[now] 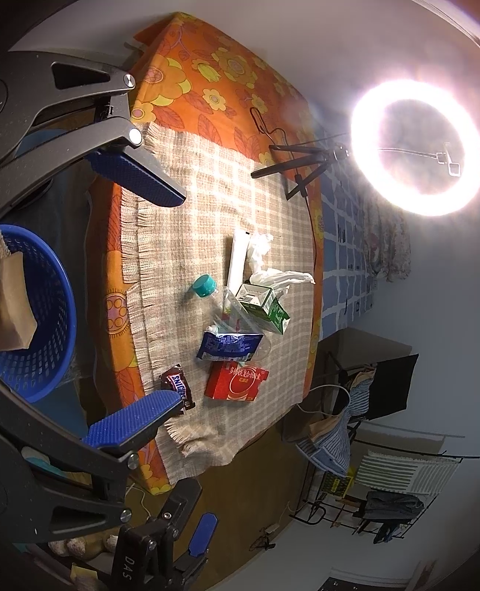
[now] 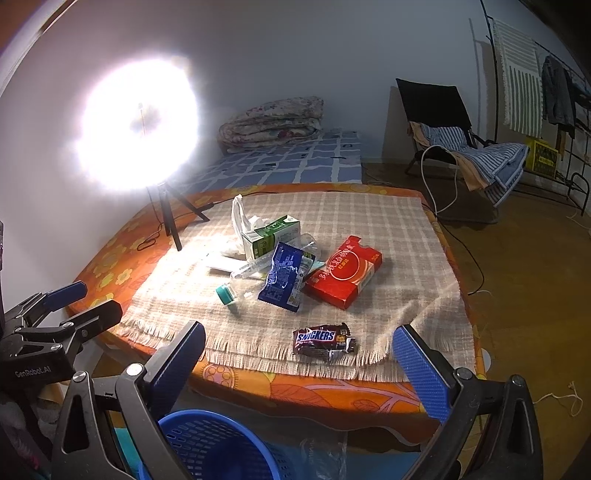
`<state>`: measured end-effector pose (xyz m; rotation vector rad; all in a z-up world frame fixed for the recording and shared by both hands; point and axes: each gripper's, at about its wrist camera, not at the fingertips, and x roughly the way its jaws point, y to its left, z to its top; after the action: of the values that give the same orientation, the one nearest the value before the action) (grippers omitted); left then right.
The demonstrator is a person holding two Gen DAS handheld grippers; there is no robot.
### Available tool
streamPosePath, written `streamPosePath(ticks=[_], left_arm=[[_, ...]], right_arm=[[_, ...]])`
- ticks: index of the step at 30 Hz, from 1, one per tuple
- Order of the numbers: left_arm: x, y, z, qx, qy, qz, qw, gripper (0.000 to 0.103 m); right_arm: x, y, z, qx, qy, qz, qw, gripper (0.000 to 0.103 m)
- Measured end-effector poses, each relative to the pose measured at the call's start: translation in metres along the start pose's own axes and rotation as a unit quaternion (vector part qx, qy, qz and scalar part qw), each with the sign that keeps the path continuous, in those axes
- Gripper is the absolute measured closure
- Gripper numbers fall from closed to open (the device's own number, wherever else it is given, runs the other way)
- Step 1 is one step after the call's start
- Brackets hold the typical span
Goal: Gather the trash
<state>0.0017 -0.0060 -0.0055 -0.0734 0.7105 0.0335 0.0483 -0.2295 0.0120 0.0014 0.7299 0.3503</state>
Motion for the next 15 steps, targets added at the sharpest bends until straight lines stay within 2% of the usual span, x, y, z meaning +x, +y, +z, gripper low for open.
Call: streamPosePath(ticks=[15], left_arm=[[0.0021,-0.0015,-0.0030,-0.001,0.002,-0.001,1.0000,0.002]], right_arm=[[-0.0001,-0.0004,0.0015,0.002,0.003,-0.019,1.000,0.000]])
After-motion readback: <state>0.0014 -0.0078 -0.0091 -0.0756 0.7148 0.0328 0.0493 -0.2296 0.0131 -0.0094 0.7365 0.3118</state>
